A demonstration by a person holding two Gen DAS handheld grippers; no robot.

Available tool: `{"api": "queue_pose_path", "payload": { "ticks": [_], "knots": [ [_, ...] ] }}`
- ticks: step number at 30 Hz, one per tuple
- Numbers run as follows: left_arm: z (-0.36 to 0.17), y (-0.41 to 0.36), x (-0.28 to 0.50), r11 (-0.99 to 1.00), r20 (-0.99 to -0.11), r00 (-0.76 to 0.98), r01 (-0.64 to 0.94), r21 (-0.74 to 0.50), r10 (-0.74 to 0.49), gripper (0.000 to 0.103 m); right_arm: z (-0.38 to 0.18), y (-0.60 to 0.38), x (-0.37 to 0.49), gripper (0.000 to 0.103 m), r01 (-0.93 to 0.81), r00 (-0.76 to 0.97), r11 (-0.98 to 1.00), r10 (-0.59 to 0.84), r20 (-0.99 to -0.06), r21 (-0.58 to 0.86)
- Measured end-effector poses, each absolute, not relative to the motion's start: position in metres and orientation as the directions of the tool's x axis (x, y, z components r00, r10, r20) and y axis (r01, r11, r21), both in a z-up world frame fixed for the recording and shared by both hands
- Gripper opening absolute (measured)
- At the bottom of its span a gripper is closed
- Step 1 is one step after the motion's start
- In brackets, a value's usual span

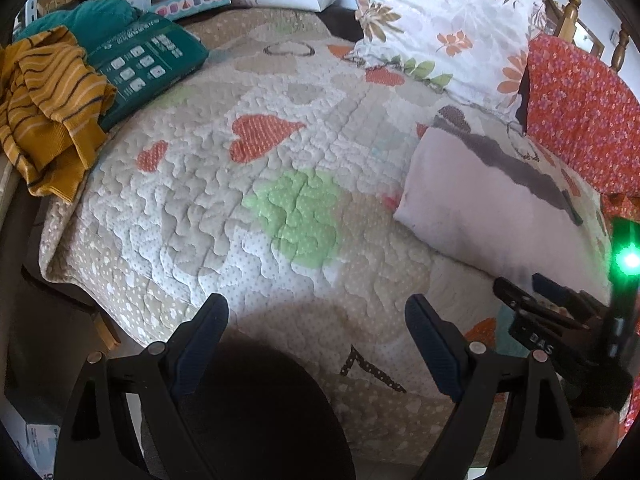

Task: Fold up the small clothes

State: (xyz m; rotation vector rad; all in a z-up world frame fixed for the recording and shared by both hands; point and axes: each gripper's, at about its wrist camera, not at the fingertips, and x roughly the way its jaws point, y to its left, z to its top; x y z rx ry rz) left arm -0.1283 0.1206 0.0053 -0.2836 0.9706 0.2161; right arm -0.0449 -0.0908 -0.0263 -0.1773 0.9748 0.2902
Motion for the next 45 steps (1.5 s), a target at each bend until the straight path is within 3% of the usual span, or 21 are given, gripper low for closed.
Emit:
{"api": "queue_pose_path", "payload": {
  "ticks": [7, 19, 32, 34, 36, 40, 45],
  "knots": [
    [-0.015, 0.128, -0.121, 0.932, -0.858, 0.512, -0.331, -0.145, 0.048, 0.089, -0.018, -0.087, -0.063, 0.067, -0.363, 0.562, 0.931, 0.191, -0.805, -0.032],
    [-0.014, 0.145, -0.123, 0.908, -0.851, 0.524, -0.377, -0.186, 0.043, 0.089, -0.047, -0.01, -0.057, 0.067, -0.465, 0.709, 0.77, 0.029, -0.705, -0.436],
    [0.005, 0.168, -0.138, 0.861, -0.817, 0.574, -0.444, -0.247, 0.061, 0.089, -0.055, 0.063, -0.015, 0.065, -0.431, 0.792, 0.644, -0.066, -0.607, -0.632],
    [0.007, 0.168, -0.14, 0.86, -0.818, 0.572, -0.445, -0.249, 0.059, 0.089, -0.059, 0.076, -0.015, 0.056, -0.44, 0.804, 0.594, -0.073, -0.59, -0.674],
    [0.009, 0.167, -0.141, 0.86, -0.82, 0.57, -0.448, -0.246, 0.063, 0.089, -0.065, 0.088, -0.017, 0.021, -0.487, 0.787, 0.541, -0.068, -0.613, -0.686],
    [0.019, 0.165, -0.144, 0.866, -0.816, 0.571, -0.45, -0.22, 0.09, 0.089, -0.049, 0.072, -0.014, 0.014, -0.495, 0.755, 0.628, -0.032, -0.655, -0.6],
    [0.032, 0.15, -0.136, 0.879, -0.812, 0.575, -0.432, -0.201, 0.097, 0.089, 0.031, -0.031, 0.01, 0.013, -0.337, 0.748, 0.891, 0.058, -0.661, -0.304]
  ]
}}
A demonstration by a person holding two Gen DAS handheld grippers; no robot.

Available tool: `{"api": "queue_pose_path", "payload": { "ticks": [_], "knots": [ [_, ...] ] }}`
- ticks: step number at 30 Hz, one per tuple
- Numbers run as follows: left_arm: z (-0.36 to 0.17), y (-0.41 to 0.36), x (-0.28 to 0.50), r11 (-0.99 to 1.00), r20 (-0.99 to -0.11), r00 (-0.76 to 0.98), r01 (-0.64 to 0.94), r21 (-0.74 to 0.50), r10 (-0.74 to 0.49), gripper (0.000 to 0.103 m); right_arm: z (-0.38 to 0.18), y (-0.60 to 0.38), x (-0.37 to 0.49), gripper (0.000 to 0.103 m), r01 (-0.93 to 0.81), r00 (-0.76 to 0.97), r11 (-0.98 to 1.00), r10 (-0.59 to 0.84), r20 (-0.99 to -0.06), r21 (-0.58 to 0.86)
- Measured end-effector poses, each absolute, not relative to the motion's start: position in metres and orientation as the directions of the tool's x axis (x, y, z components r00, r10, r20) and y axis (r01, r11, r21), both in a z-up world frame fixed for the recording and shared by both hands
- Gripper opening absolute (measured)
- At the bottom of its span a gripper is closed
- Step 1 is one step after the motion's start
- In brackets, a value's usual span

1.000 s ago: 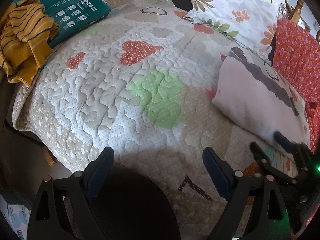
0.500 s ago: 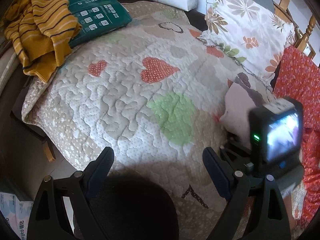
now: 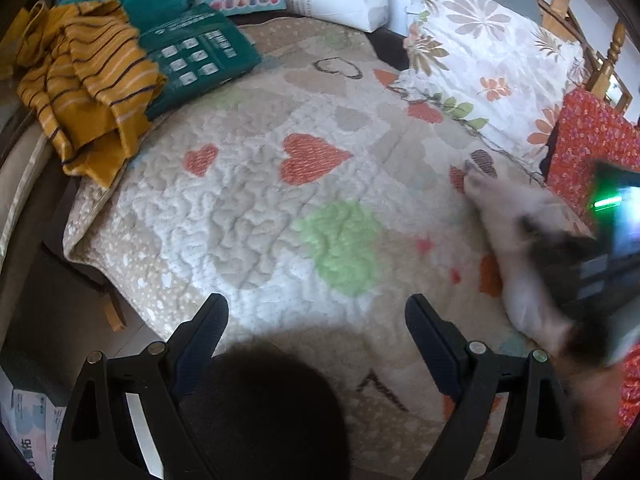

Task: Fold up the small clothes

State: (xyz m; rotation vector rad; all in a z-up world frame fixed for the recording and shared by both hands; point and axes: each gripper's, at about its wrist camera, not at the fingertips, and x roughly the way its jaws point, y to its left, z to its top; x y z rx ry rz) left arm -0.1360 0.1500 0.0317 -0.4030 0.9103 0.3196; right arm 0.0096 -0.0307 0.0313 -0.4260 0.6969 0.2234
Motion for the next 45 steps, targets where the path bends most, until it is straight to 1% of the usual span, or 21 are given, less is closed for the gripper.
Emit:
{"api": "queue_pose_path", "payload": {
  "ticks": [3, 6, 8, 10, 12, 14, 17, 20, 22, 24, 26, 29, 31, 32, 35, 37, 40, 43, 45],
  "knots": [
    [0.039, 0.128, -0.127, 0.9, -0.807, 0.586, -0.386, -0.203, 0.07, 0.089, 0.073, -0.14, 0.012, 0.013, -0.169, 0.765, 0.984, 0.095, -0.636, -0.056],
    [0.042, 0.099, -0.118, 0.923, -0.808, 0.588, -0.328, -0.202, 0.032, 0.089, 0.082, -0.243, -0.003, 0.012, 0.015, 0.784, 0.995, 0.048, -0.619, 0.096],
    [0.043, 0.074, -0.112, 0.941, -0.809, 0.588, -0.275, -0.196, 0.004, 0.089, 0.071, -0.302, -0.023, 0.012, 0.139, 0.777, 0.978, -0.012, -0.63, 0.153],
    [0.043, 0.048, -0.105, 0.956, -0.813, 0.582, -0.227, -0.188, -0.021, 0.089, 0.041, -0.353, -0.039, 0.012, 0.24, 0.721, 0.948, -0.03, -0.693, 0.209],
    [0.041, 0.025, -0.098, 0.965, -0.819, 0.572, -0.182, -0.188, -0.052, 0.089, 0.013, -0.382, -0.045, 0.012, 0.288, 0.668, 0.92, 0.008, -0.745, 0.268],
    [0.041, 0.002, -0.092, 0.972, -0.822, 0.563, -0.135, -0.193, -0.085, 0.089, -0.014, -0.399, -0.053, 0.012, 0.316, 0.63, 0.887, 0.07, -0.774, 0.338],
    [0.043, -0.031, -0.082, 0.982, -0.826, 0.553, -0.068, -0.175, -0.108, 0.089, -0.026, -0.412, -0.055, 0.013, 0.312, 0.643, 0.859, 0.125, -0.756, 0.407],
    [0.047, -0.063, -0.07, 0.989, -0.828, 0.546, 0.004, -0.149, -0.127, 0.089, -0.026, -0.415, -0.056, 0.013, 0.299, 0.658, 0.85, 0.145, -0.738, 0.434],
    [0.049, -0.082, -0.06, 0.991, -0.829, 0.543, 0.044, -0.129, -0.132, 0.089, -0.03, -0.42, -0.059, 0.018, 0.302, 0.665, 0.84, 0.153, -0.731, 0.451],
    [0.05, -0.105, -0.048, 0.99, -0.825, 0.547, 0.088, -0.114, -0.144, 0.089, -0.037, -0.428, -0.07, 0.027, 0.318, 0.669, 0.821, 0.161, -0.726, 0.474],
    [0.05, -0.126, -0.034, 0.985, -0.814, 0.556, 0.136, -0.109, -0.167, 0.089, -0.038, -0.434, -0.071, 0.028, 0.325, 0.675, 0.802, 0.176, -0.716, 0.502],
    [0.039, -0.161, -0.009, 0.975, -0.814, 0.548, 0.2, -0.097, -0.193, 0.089, -0.036, -0.435, -0.072, 0.028, 0.319, 0.682, 0.804, 0.173, -0.711, 0.501],
    [0.027, -0.179, 0.002, 0.971, -0.822, 0.542, 0.232, -0.053, -0.174, 0.089, -0.036, -0.433, -0.072, 0.029, 0.318, 0.682, 0.814, 0.161, -0.714, 0.487],
    [0.018, -0.187, 0.006, 0.971, -0.832, 0.536, 0.237, -0.013, -0.142, 0.089, -0.035, -0.433, -0.072, 0.03, 0.319, 0.682, 0.819, 0.151, -0.716, 0.477],
    [-0.006, -0.194, 0.005, 0.973, -0.851, 0.514, 0.23, 0.018, -0.106, 0.09, -0.037, -0.436, -0.07, 0.03, 0.324, 0.682, 0.817, 0.148, -0.716, 0.478],
    [-0.014, -0.196, 0.0, 0.97, -0.838, 0.534, 0.243, 0.024, -0.113, 0.09, -0.039, -0.439, -0.067, 0.032, 0.333, 0.678, 0.812, 0.148, -0.72, 0.48],
    [-0.012, -0.199, -0.001, 0.963, -0.826, 0.552, 0.266, 0.048, -0.112, 0.09, -0.044, -0.445, -0.064, 0.033, 0.352, 0.673, 0.792, 0.156, -0.723, 0.498],
    [0.004, -0.189, -0.003, 0.966, -0.819, 0.558, 0.259, 0.017, -0.136, 0.09, -0.041, -0.446, -0.067, 0.034, 0.347, 0.684, 0.792, 0.152, -0.713, 0.502],
    [0.015, -0.181, -0.01, 0.968, -0.802, 0.576, 0.249, -0.014, -0.159, 0.09, -0.038, -0.445, -0.069, 0.037, 0.345, 0.693, 0.797, 0.14, -0.707, 0.496]
  ]
}}
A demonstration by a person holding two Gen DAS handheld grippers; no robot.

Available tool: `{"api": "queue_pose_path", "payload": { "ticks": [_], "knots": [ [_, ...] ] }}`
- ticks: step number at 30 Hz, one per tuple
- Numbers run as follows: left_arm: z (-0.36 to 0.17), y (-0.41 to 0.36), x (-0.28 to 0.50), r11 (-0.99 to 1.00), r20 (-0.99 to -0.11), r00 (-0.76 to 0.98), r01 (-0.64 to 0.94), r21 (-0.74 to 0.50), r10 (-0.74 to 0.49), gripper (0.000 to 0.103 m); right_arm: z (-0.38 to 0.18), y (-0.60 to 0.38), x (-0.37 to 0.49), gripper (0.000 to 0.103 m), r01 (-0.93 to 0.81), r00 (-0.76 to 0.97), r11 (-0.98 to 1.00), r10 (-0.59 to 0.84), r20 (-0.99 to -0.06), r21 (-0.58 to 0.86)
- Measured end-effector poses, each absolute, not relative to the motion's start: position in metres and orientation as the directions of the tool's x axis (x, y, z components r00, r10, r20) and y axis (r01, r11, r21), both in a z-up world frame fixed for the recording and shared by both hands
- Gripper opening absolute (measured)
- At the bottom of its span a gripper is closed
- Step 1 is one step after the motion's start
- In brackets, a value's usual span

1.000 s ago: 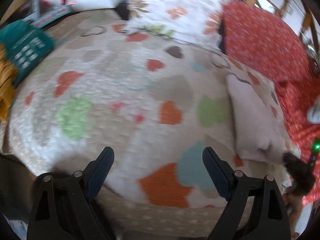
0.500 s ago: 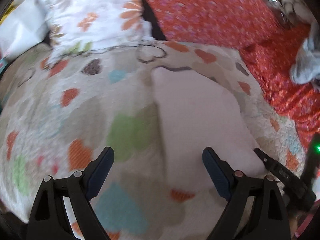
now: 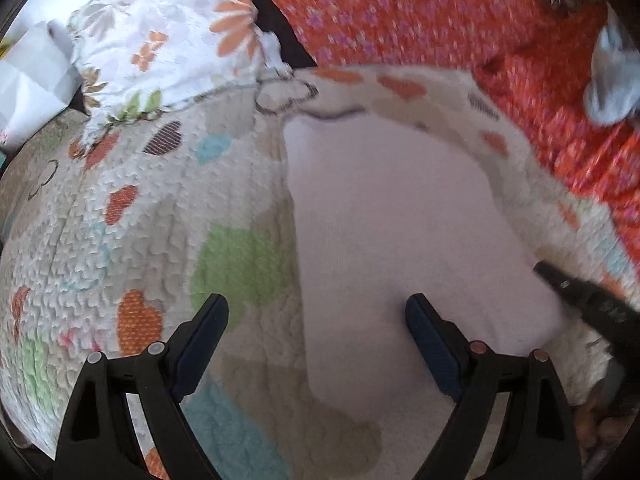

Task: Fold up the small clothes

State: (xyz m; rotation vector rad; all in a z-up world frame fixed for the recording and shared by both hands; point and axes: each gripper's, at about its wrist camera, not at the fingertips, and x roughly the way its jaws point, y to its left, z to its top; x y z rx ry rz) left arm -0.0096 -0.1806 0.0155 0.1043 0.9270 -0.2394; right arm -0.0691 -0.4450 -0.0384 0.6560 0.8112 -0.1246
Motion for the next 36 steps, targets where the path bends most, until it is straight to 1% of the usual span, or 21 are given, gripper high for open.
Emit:
{"api": "queue_pose_path", "payload": {
  "ticks": [1, 3, 6, 7, 8, 9, 11, 13, 14, 15, 17, 19, 21, 26, 28, 30, 32, 36],
  "knots": [
    [0.022, -0.176, -0.015, 0.969, -0.79, 0.59, 0.245, -0.02, -0.166, 0.09, -0.037, -0.445, -0.07, 0.037, 0.349, 0.697, 0.8, 0.126, -0.706, 0.488],
    [0.035, -0.167, -0.03, 0.976, -0.754, 0.642, 0.217, 0.006, -0.138, 0.09, -0.031, -0.444, -0.074, 0.038, 0.36, 0.71, 0.809, 0.085, -0.699, 0.464],
    [0.054, -0.154, -0.057, 0.984, -0.664, 0.745, 0.152, 0.091, -0.054, 0.09, -0.019, -0.44, -0.082, 0.038, 0.378, 0.734, 0.829, 0.003, -0.679, 0.411],
    [0.063, -0.149, -0.07, 0.985, -0.603, 0.798, 0.102, 0.138, 0.002, 0.094, -0.014, -0.436, -0.085, 0.038, 0.385, 0.74, 0.84, -0.033, -0.671, 0.383],
    [0.068, -0.146, -0.077, 0.985, -0.564, 0.825, 0.076, 0.156, 0.026, 0.1, -0.01, -0.433, -0.088, 0.04, 0.391, 0.745, 0.847, -0.062, -0.664, 0.36],
    [0.077, -0.14, -0.09, 0.984, -0.502, 0.863, 0.037, 0.173, 0.056, 0.102, -0.006, -0.429, -0.091, 0.041, 0.399, 0.749, 0.855, -0.096, -0.655, 0.331],
    [0.091, -0.131, -0.108, 0.987, -0.426, 0.903, 0.008, 0.163, 0.063, 0.103, 0.003, -0.418, -0.098, 0.041, 0.403, 0.759, 0.873, -0.152, -0.633, 0.273],
    [0.104, -0.123, -0.122, 0.99, -0.385, 0.922, 0.007, 0.144, 0.049, 0.103, 0.01, -0.406, -0.105, 0.042, 0.395, 0.771, 0.891, -0.187, -0.608, 0.227],
    [0.11, -0.12, -0.128, 0.991, -0.373, 0.926, 0.003, 0.136, 0.049, 0.103, 0.014, -0.397, -0.109, 0.048, 0.385, 0.781, 0.9, -0.199, -0.592, 0.205],
    [0.114, -0.118, -0.133, 0.992, -0.368, 0.928, -0.005, 0.129, 0.052, 0.103, 0.016, -0.392, -0.112, 0.057, 0.375, 0.789, 0.907, -0.203, -0.58, 0.192],
    [0.121, -0.113, -0.143, 0.995, -0.378, 0.924, -0.015, 0.103, 0.053, 0.103, 0.018, -0.379, -0.122, 0.064, 0.355, 0.797, 0.92, -0.203, -0.569, 0.168],
    [0.123, -0.111, -0.151, 0.996, -0.419, 0.908, 0.053, 0.077, -0.016, 0.103, 0.015, -0.37, -0.131, 0.064, 0.332, 0.795, 0.929, -0.184, -0.579, 0.161],
    [0.119, -0.113, -0.155, 0.992, -0.465, 0.883, 0.101, 0.075, -0.055, 0.103, 0.01, -0.363, -0.138, 0.066, 0.316, 0.787, 0.934, -0.161, -0.595, 0.166],
    [0.096, -0.121, -0.162, 0.99, -0.535, 0.842, 0.124, 0.072, -0.067, 0.103, -0.002, -0.348, -0.151, 0.07, 0.281, 0.758, 0.948, -0.122, -0.641, 0.152],
    [0.087, -0.124, -0.164, 0.99, -0.559, 0.827, 0.113, 0.082, -0.048, 0.103, -0.006, -0.344, -0.154, 0.071, 0.278, 0.747, 0.95, -0.12, -0.654, 0.144],
    [0.077, -0.128, -0.162, 0.987, -0.587, 0.81, 0.087, 0.137, 0.01, 0.103, -0.011, -0.342, -0.154, 0.071, 0.275, 0.734, 0.95, -0.109, -0.67, 0.148],
    [0.069, -0.13, -0.16, 0.984, -0.614, 0.788, 0.076, 0.163, 0.041, 0.103, -0.014, -0.341, -0.154, 0.071, 0.274, 0.723, 0.95, -0.1, -0.684, 0.151],
    [0.059, -0.127, -0.159, 0.985, -0.64, 0.766, 0.068, 0.162, 0.052, 0.103, -0.017, -0.338, -0.151, 0.072, 0.275, 0.708, 0.951, -0.099, -0.699, 0.144]
  ]
}}
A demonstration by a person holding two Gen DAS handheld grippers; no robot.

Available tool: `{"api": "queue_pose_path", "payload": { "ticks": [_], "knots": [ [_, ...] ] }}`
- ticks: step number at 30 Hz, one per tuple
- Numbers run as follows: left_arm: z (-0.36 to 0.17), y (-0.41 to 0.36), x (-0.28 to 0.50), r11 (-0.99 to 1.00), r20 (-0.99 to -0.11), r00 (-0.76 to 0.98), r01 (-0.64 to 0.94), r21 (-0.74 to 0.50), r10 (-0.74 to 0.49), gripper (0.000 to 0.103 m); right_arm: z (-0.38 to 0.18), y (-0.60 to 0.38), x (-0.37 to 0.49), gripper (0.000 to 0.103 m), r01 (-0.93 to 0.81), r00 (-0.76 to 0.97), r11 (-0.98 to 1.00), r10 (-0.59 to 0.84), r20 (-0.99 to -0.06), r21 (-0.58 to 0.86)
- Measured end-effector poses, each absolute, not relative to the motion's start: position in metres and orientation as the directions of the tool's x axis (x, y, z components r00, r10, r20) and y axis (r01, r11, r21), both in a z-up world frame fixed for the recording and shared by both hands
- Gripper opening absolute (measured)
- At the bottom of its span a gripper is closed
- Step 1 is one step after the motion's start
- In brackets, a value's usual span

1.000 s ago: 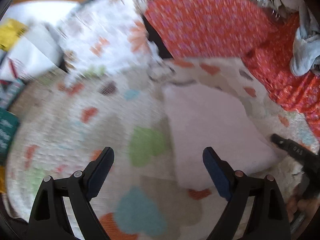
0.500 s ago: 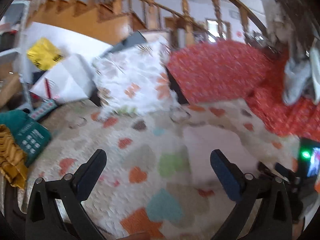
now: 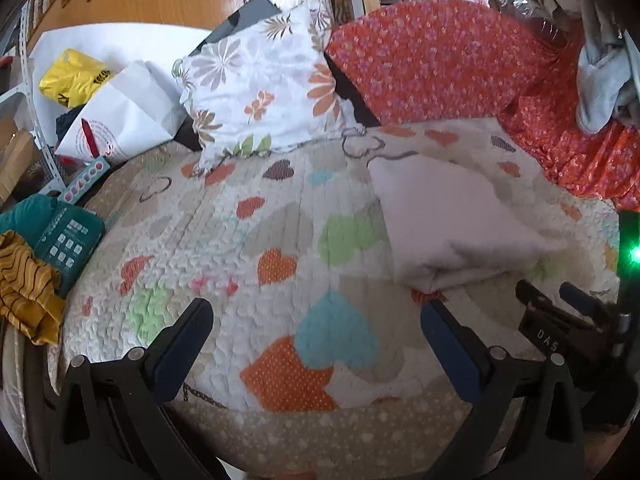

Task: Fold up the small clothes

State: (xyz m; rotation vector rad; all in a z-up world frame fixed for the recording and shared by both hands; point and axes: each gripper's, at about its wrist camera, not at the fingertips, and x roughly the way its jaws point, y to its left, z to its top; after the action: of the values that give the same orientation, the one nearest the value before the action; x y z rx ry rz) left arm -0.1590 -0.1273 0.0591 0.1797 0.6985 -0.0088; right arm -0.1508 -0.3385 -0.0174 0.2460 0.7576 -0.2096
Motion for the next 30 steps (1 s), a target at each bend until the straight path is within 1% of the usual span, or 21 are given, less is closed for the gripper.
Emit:
{"api": "queue_pose_path", "payload": {
  "ticks": [15, 30],
  "knots": [
    [0.03, -0.13, -0.145, 0.982, -0.738, 0.674, 0.126, 0.141, 0.019, 0.103, -0.028, -0.329, -0.142, 0.074, 0.261, 0.674, 0.959, -0.1, -0.732, 0.11],
    [0.01, -0.119, -0.132, 0.991, -0.802, 0.597, 0.11, 0.075, -0.006, 0.103, -0.034, -0.324, -0.136, 0.075, 0.266, 0.658, 0.962, -0.134, -0.741, 0.063]
  ]
}}
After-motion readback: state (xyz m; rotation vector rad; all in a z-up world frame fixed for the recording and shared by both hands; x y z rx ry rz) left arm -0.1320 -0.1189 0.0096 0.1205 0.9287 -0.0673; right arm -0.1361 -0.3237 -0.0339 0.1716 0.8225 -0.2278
